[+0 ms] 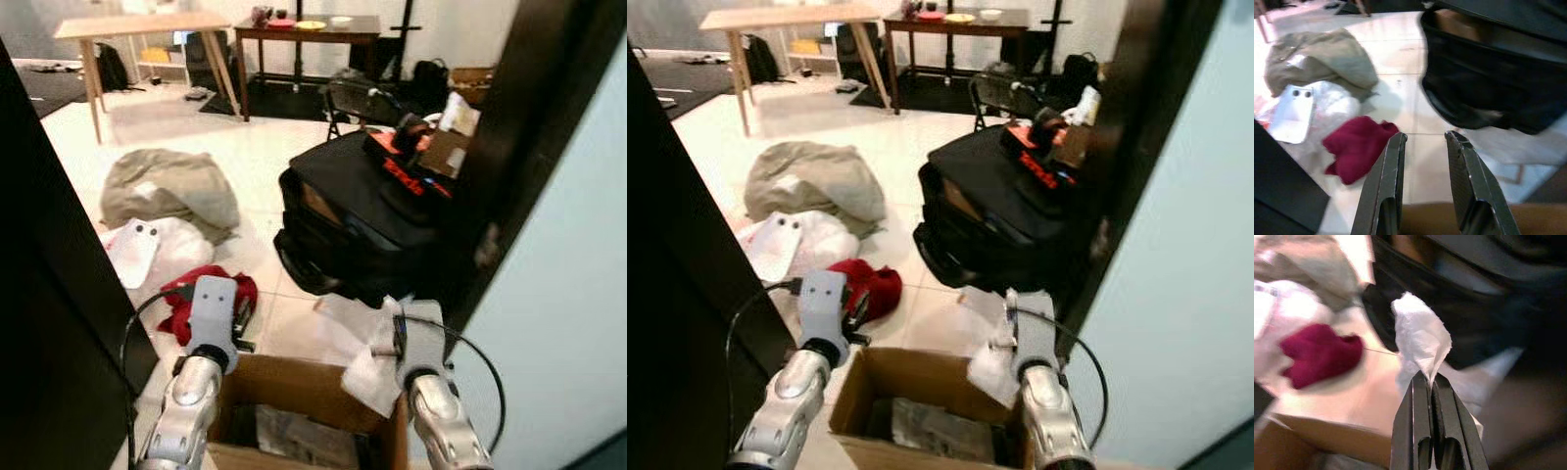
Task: Clean up the room
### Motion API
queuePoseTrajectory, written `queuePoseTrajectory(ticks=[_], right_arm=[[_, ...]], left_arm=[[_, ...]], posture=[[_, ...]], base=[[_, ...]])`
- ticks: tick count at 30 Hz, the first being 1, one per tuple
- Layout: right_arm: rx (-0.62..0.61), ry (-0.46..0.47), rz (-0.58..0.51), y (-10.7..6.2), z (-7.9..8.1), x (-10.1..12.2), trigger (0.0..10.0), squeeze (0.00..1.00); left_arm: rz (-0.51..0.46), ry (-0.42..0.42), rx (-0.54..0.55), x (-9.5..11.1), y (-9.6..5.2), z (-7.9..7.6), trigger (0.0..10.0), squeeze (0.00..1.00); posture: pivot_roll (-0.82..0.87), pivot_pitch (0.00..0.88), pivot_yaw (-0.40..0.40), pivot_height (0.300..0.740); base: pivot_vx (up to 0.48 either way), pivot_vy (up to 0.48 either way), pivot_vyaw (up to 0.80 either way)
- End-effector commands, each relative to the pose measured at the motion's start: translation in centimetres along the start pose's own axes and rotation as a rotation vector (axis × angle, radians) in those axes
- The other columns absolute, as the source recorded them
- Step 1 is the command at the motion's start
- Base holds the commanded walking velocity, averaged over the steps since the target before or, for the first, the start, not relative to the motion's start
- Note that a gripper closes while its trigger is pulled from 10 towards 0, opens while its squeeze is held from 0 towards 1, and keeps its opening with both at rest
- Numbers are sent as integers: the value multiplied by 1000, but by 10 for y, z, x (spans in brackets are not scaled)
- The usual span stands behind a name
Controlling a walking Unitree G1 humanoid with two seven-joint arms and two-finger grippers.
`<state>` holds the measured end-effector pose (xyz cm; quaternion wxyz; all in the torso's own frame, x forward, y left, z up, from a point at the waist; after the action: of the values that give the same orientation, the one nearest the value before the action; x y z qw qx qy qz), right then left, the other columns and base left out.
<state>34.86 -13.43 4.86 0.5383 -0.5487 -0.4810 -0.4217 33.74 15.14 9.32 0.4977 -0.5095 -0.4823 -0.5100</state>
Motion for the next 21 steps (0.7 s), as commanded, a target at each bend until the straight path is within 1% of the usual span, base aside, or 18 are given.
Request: queuePoseTrajectory(ticks=[1, 13, 20, 21], right_arm=[[-8, 1, 23, -4, -3, -9, 10000, 0], [-6, 1, 26, -4, -3, -9, 10000, 0], [-7, 4, 27, -4, -3, -9, 10000, 0], [-8, 5, 27, -4, -3, -10, 10000, 0]], left_arm=[[20, -3, 5, -5, -1, 0, 10000, 0], [13, -4, -4, -4, -2, -1, 10000, 0], [19, 18, -30, -5, -2, -4, 10000, 0], [22, 43, -45, -5, -2, -6, 10000, 0]], posture=[[15, 44, 12, 740], [17, 48, 12, 740], [17, 50, 15, 740], [16, 51, 17, 740]], base=[[0, 0, 0], [0, 0, 0], [0, 0, 0], [0, -480, 0]])
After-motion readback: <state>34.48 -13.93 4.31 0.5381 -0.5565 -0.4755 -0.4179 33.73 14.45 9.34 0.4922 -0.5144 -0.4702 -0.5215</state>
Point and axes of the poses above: a point about 5 cm out from each wrist's last joint towards the gripper, its own y axis pointing out of the wrist towards the gripper, its own x axis along the axis of the wrist's last joint, z = x × y, the point moved 4 cm from there along y, pointing out of the wrist towards the gripper, and after that the axes turned 2 degrees about -y, right-handed, at the moved point
